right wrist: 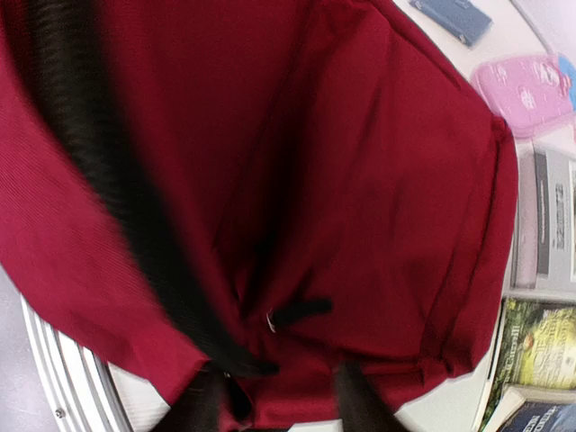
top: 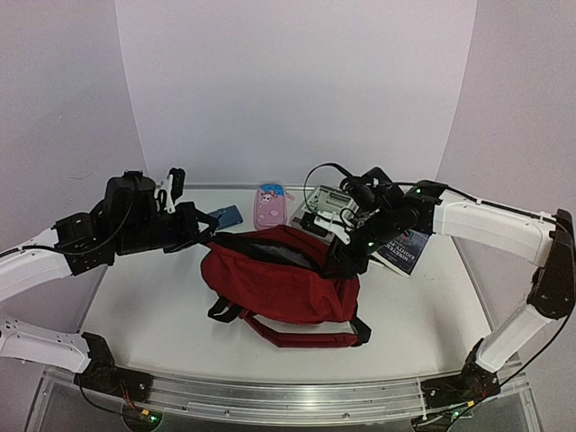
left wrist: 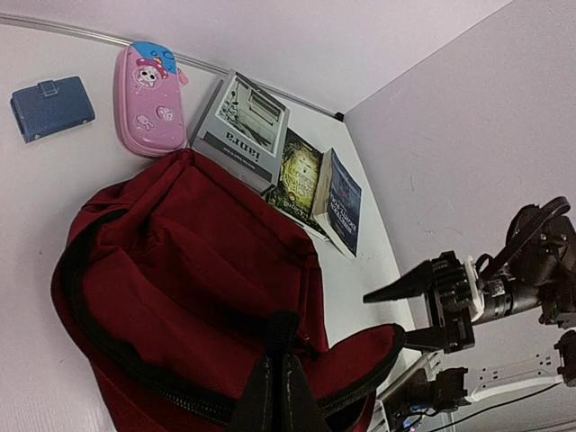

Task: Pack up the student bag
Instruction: Unzip the student bag at the center of the board.

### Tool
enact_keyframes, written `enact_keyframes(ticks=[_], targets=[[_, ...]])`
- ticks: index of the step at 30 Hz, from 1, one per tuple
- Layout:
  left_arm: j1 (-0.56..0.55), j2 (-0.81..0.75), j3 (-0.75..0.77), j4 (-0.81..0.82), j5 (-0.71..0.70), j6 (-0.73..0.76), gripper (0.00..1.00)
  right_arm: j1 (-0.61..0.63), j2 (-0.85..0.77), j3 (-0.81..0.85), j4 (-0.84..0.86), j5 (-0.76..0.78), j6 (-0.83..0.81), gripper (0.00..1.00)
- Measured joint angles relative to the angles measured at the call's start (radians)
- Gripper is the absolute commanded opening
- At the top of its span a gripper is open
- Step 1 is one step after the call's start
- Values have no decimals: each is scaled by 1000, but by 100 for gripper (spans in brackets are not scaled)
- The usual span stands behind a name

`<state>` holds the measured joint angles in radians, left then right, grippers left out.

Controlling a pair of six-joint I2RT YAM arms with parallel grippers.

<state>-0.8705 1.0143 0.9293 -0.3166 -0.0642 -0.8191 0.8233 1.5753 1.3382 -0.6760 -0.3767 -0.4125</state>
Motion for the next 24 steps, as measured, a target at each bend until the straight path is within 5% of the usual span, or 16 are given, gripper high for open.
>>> enact_keyframes(ticks=[6,17,21,24], targets=[[-19,112,35,31,37,21,0,-3,0,135,-76,-110,75,94],[-37,181,89,74,85,34,0,120,106,356,-21,-151,244,92],[-41,184,89,77,89,33,0,161,199,380,-6,-128,282,79],[-43,184,89,83,88,29,0,181,245,404,-1,-102,300,48]])
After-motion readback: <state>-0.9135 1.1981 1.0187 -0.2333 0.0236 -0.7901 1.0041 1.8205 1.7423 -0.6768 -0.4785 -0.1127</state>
